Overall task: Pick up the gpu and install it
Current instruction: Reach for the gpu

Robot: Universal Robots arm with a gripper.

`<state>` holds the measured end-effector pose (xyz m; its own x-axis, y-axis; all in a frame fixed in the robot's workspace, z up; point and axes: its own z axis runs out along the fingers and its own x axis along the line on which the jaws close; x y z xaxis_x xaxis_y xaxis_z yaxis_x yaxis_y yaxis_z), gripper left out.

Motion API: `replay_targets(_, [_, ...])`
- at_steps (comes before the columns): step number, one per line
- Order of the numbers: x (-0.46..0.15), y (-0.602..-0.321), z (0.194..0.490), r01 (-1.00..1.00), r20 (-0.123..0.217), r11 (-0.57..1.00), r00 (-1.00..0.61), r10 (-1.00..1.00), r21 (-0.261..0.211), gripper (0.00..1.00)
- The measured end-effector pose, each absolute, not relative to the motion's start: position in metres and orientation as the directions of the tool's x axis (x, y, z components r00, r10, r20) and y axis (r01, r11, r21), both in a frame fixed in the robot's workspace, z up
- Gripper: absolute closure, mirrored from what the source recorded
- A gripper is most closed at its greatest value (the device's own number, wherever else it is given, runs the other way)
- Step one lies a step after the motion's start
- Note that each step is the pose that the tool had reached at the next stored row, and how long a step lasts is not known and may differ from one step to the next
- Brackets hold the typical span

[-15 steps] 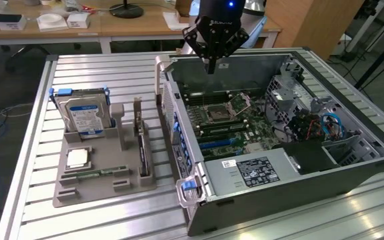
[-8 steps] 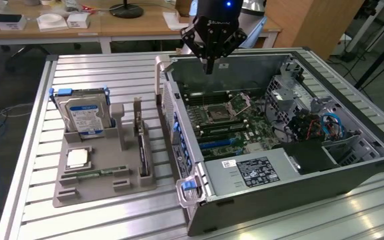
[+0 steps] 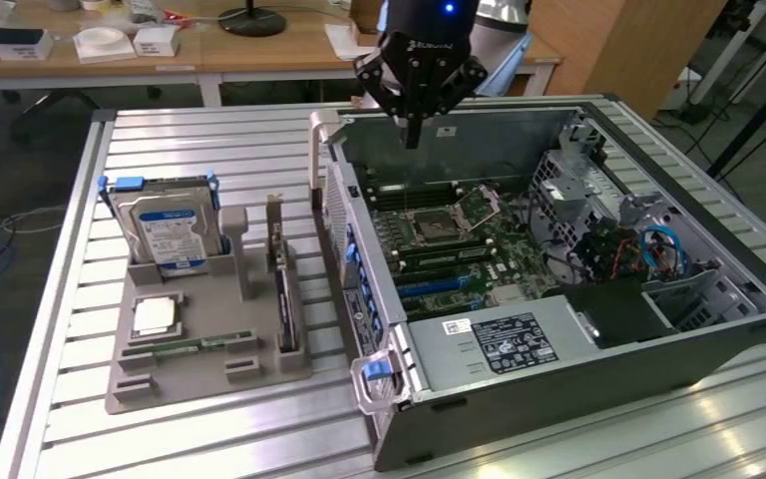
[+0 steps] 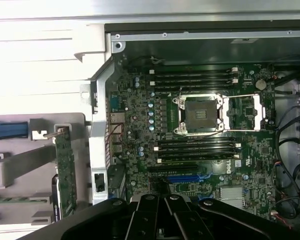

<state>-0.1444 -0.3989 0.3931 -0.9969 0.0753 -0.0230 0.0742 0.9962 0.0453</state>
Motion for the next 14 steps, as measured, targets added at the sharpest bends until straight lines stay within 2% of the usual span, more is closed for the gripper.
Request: replay_targets(14, [-0.1543, -0.3989, 0.3928, 0.074, -0.023, 0.996, -0.997, 0.075, 0.045, 0.89])
